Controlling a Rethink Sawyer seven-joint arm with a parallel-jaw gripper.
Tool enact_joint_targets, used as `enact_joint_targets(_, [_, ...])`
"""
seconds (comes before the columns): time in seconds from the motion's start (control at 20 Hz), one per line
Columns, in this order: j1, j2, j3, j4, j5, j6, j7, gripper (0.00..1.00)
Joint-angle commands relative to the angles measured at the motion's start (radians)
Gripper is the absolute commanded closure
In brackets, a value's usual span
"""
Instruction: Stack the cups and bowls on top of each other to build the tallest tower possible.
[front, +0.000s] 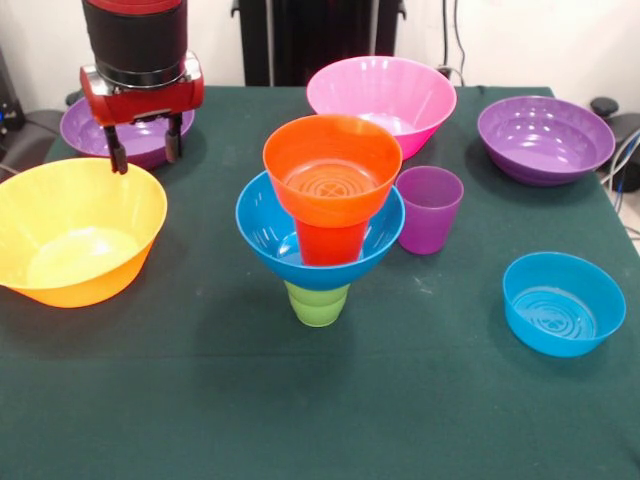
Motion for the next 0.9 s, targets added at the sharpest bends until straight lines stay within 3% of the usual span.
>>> enact_joint_targets(0.05, [0.034,0.020,0.041,0.036,-0.119,-0.088,-0.144,0.00])
enact_joint_targets(0.45, [0.058,-0.002,0.030,0.012,-0.213,-0.137,-0.152,0.00])
enact_joint_targets(0.9, [0.030,0.049,0.052,0.029,-0.163,-0.110,-0.135,0.00])
